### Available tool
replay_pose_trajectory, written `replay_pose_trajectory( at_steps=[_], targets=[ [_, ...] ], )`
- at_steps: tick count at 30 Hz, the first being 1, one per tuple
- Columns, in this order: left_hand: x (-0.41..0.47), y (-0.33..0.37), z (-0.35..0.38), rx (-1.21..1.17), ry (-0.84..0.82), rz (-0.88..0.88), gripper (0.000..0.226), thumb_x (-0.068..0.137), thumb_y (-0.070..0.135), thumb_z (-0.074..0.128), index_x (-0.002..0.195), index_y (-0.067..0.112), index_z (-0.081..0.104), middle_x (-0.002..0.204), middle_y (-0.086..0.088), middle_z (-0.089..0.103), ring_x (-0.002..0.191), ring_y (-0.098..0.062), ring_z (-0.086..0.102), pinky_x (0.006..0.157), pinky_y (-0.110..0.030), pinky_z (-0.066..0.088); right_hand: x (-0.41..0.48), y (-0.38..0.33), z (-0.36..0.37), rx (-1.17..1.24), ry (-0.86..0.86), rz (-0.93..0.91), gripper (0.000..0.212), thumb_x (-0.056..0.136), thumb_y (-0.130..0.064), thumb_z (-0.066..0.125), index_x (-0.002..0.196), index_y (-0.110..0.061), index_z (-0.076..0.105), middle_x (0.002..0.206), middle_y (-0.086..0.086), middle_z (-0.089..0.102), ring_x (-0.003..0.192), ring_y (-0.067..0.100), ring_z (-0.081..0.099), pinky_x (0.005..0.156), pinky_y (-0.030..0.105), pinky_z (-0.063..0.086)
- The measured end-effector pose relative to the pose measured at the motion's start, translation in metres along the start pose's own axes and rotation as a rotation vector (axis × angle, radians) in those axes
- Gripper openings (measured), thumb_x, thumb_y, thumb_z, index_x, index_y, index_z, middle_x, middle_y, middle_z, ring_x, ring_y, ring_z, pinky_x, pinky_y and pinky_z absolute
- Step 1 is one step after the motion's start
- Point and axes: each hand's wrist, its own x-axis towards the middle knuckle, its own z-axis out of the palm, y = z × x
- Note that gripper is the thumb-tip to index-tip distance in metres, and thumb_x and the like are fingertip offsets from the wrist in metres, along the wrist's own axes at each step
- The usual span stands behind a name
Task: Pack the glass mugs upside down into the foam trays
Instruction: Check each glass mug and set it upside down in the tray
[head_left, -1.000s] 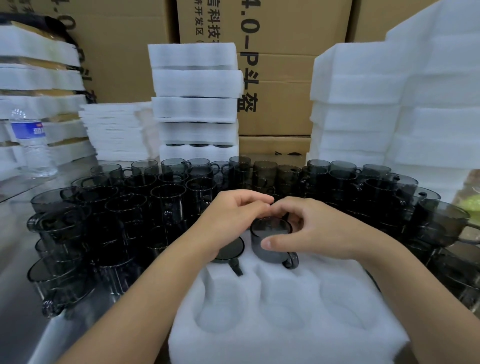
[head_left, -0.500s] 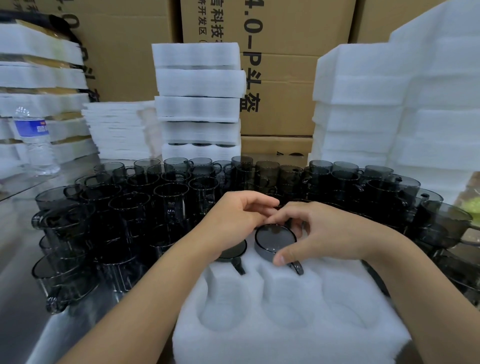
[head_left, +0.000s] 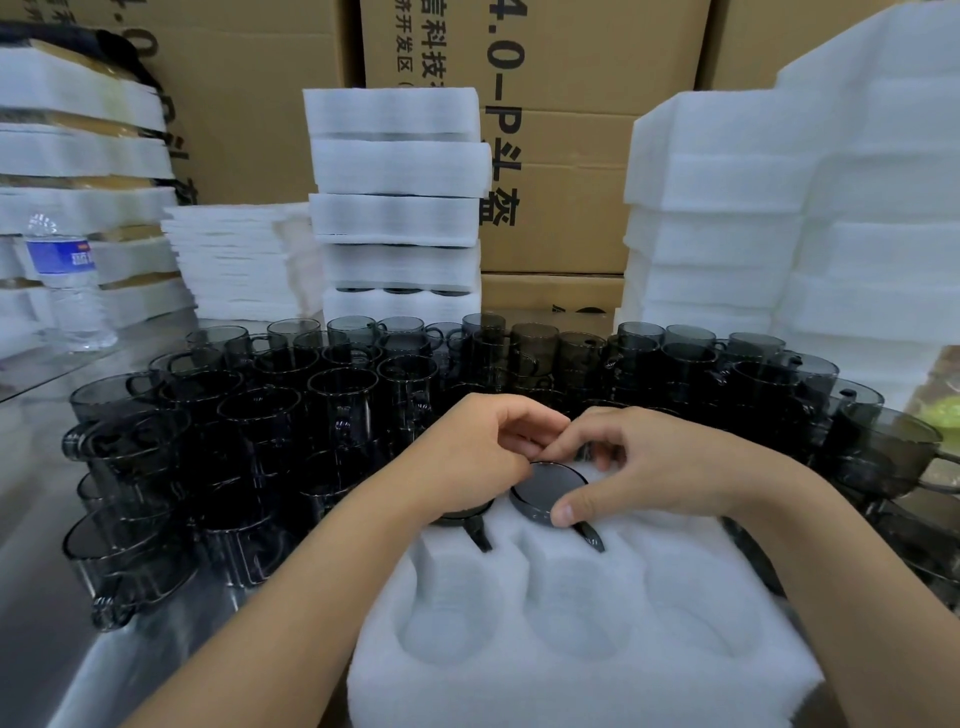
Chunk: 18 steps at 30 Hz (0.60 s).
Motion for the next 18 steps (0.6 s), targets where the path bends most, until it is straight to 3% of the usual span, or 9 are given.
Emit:
replay_pose_trajectory(
  at_steps=[2, 7, 13, 18],
  targets=[
    [0.0000, 0.0003, -0.0002, 0.013, -0.014, -0.001, 0.057, 0.074, -0.027, 0.043, 0.103, 0.016, 0.067, 0.104, -0.005, 0.070, 0.092, -0.008, 0.065, 0.079, -0.012, 0.051, 0.0008, 0.0001, 0.0014, 0.003, -0.003, 0.001, 0.041, 0.055, -0.062, 0.078, 0.091, -0.049, 0.065, 0.090, -0.031, 0.050, 0.080, -0.012, 0.046, 0.071, 0.014, 0.034],
    [-0.0010, 0.0014, 0.0007, 0.032, -0.034, -0.002, 0.057, 0.076, -0.026, 0.046, 0.105, 0.019, 0.065, 0.093, 0.004, 0.065, 0.081, 0.005, 0.060, 0.078, -0.009, 0.049, 0.0001, 0.0005, 0.0028, -0.003, -0.006, 0.002, 0.043, 0.053, -0.064, 0.077, 0.090, -0.048, 0.064, 0.093, -0.025, 0.050, 0.082, -0.010, 0.045, 0.073, 0.016, 0.035],
    [-0.0007, -0.0012, 0.0002, 0.051, -0.040, -0.004, 0.059, 0.077, -0.022, 0.047, 0.099, 0.029, 0.066, 0.105, -0.005, 0.069, 0.092, -0.004, 0.064, 0.084, -0.014, 0.050, 0.0012, -0.0007, 0.0025, 0.019, -0.016, 0.001, 0.041, 0.052, -0.063, 0.078, 0.088, -0.049, 0.064, 0.095, -0.026, 0.050, 0.082, -0.012, 0.045, 0.073, 0.016, 0.034],
    [0.0004, -0.0054, 0.0018, 0.119, -0.005, -0.019, 0.052, 0.079, -0.013, 0.048, 0.097, 0.032, 0.069, 0.102, 0.003, 0.071, 0.095, -0.008, 0.066, 0.090, -0.026, 0.053, 0.0013, -0.0004, 0.0029, 0.007, -0.021, 0.005, 0.051, 0.046, -0.070, 0.074, 0.091, -0.049, 0.064, 0.097, -0.029, 0.049, 0.083, -0.015, 0.045, 0.075, 0.016, 0.035]
  ],
)
